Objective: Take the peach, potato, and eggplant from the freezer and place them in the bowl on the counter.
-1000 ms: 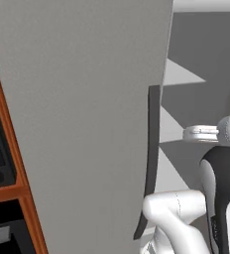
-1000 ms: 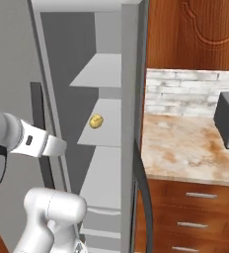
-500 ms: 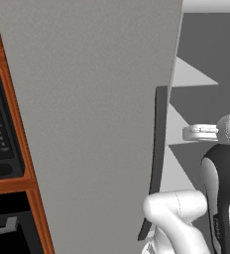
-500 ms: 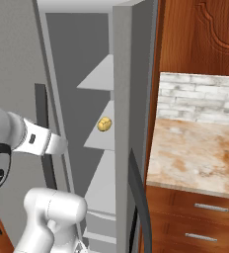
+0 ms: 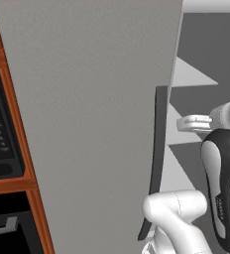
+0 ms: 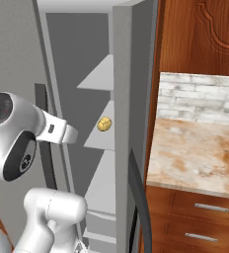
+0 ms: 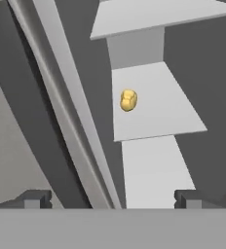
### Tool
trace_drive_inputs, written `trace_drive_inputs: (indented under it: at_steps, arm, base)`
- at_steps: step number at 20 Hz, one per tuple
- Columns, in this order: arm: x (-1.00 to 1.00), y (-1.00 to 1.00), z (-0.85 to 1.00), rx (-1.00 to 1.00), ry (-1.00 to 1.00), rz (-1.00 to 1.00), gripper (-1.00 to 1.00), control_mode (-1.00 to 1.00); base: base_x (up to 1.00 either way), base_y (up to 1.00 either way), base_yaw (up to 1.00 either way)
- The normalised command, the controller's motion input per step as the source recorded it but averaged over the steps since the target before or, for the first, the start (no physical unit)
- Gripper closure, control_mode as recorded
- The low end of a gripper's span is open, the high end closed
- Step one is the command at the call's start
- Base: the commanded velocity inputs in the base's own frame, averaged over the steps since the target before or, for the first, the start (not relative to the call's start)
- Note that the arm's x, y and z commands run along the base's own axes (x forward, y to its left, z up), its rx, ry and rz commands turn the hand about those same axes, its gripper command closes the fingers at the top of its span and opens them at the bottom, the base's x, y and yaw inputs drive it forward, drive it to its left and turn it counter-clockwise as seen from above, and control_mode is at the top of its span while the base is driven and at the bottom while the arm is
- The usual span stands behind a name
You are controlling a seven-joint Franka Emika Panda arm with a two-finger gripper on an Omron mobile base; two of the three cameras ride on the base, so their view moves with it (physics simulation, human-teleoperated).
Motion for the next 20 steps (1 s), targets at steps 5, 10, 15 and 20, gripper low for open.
trace_drive_inputs:
  at_steps: [5,10,15,20]
  arm:
    - [0.52,-0.26,-0.35,0.11,0.01,0.11,-1.0,-1.0]
    - [0.66,-0.02,-0.29,0.04,0.01,0.03,-1.0,-1.0]
    - [0.56,-0.12,-0.27,0.02,0.03,0.0,-1.0,-1.0]
    - [0.41,-0.26,-0.24,0.06,0.03,0.0,-1.0,-1.0]
  base:
    - [0.0,0.0,0.0]
    - [0.0,0.0,0.0]
    - [0.0,0.0,0.0]
    - [0.0,0.0,0.0]
